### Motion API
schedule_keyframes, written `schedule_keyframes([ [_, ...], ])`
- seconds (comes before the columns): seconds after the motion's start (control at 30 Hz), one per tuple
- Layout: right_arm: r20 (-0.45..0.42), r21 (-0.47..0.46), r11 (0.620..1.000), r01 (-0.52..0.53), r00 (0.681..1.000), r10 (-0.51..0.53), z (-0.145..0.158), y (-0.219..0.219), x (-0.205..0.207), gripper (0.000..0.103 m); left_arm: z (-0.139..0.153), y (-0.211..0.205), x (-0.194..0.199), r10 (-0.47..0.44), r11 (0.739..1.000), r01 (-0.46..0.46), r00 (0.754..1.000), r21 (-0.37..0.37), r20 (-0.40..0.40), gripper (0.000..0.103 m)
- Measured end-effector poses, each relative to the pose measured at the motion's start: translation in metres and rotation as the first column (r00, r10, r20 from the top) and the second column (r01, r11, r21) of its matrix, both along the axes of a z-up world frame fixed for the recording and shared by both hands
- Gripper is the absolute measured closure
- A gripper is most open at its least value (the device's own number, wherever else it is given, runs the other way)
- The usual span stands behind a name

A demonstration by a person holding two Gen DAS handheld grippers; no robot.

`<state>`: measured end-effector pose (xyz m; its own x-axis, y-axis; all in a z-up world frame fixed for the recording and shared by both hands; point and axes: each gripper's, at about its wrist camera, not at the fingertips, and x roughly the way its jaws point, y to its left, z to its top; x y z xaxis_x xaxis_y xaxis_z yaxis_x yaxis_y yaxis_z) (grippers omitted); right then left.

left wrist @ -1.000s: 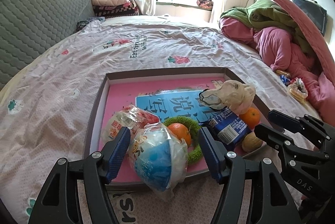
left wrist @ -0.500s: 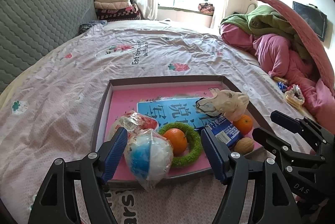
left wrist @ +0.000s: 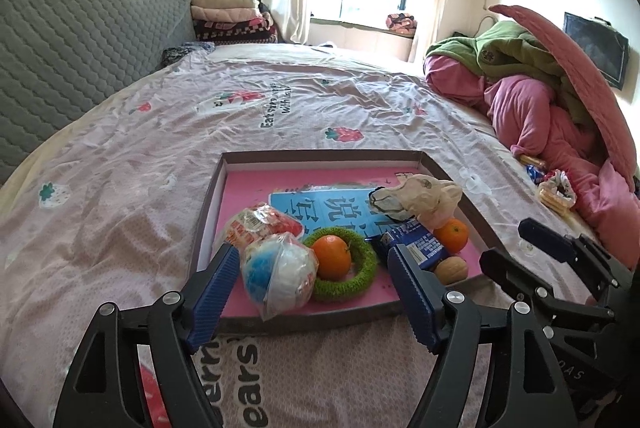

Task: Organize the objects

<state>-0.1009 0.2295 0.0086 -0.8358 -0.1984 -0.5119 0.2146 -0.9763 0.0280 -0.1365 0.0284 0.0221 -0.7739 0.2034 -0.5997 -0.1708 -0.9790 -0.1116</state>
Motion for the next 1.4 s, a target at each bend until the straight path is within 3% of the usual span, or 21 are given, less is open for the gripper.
schedule_keyframes([
  [0.77,0.027,-0.031,0.999,0.023,0.999,-0.022,-0.013,-0.009,0.047,0.036,-0.016,-0.014,0.05,0.065,0.997,-0.063,0.997,-0.044,0.04,0.024],
  [1.4,0.017,-0.023,0.999,0.038,0.999,-0.038,-0.017,-0.013,0.065,0.036,-0.03,-0.007,0.075,0.06,0.996,-0.056,0.996,-0.067,0.059,0.024],
])
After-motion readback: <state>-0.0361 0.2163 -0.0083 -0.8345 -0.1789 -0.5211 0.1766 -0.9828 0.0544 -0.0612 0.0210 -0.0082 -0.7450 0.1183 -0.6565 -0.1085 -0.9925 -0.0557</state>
